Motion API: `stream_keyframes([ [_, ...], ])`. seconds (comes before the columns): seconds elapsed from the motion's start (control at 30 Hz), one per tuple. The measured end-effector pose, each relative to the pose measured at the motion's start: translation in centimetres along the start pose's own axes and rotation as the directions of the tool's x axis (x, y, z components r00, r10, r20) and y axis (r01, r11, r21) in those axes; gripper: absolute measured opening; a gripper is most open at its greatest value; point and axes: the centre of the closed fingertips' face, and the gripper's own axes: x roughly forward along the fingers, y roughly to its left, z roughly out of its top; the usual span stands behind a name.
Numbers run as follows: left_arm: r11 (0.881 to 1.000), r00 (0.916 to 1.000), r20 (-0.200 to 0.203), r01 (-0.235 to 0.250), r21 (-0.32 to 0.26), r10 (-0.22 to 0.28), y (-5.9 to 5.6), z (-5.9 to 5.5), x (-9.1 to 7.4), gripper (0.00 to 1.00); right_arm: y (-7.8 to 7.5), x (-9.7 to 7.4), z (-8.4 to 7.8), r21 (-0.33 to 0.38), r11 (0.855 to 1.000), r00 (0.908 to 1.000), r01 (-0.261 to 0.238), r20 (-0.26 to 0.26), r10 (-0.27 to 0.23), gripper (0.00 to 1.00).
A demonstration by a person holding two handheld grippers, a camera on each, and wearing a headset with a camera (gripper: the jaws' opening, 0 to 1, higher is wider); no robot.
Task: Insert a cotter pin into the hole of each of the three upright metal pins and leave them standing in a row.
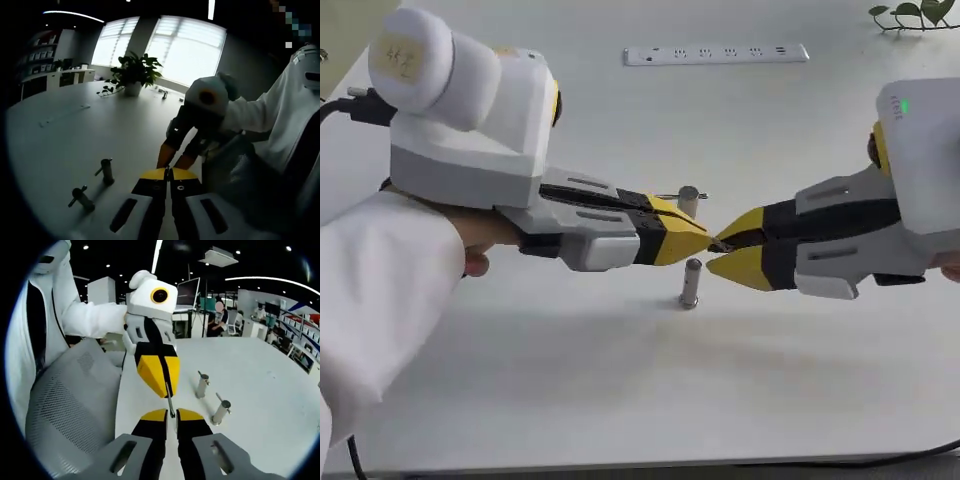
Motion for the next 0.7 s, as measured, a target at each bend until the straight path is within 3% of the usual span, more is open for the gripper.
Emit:
stream_keyframes([
  [0.2,0.998,0.9992,-0.039,0.012,0.065,-0.010,-0.3,-0.8,0.0,0.00,0.8,0.1,-0.2,-0.039,0.999,0.9990,-0.031,-0.033,0.030,0.00],
  [0.33,0.997,0.9958,-0.090,0.022,0.070,-0.016,-0.5,-2.1,0.1,0.00,1.1,0.1,-0.4,-0.053,0.997,0.9975,-0.051,-0.052,0.049,0.00],
  [0.57,0.995,0.9932,-0.113,0.039,0.092,-0.028,-1.0,-2.6,0.6,0.00,1.7,0.1,-0.7,-0.073,0.995,0.9949,-0.068,-0.079,0.062,0.00],
  [0.7,0.991,0.9917,-0.127,0.040,0.126,-0.023,-0.7,-3.0,0.8,0.00,1.8,-0.1,-0.6,-0.075,0.995,0.9949,-0.070,-0.079,0.064,0.00],
])
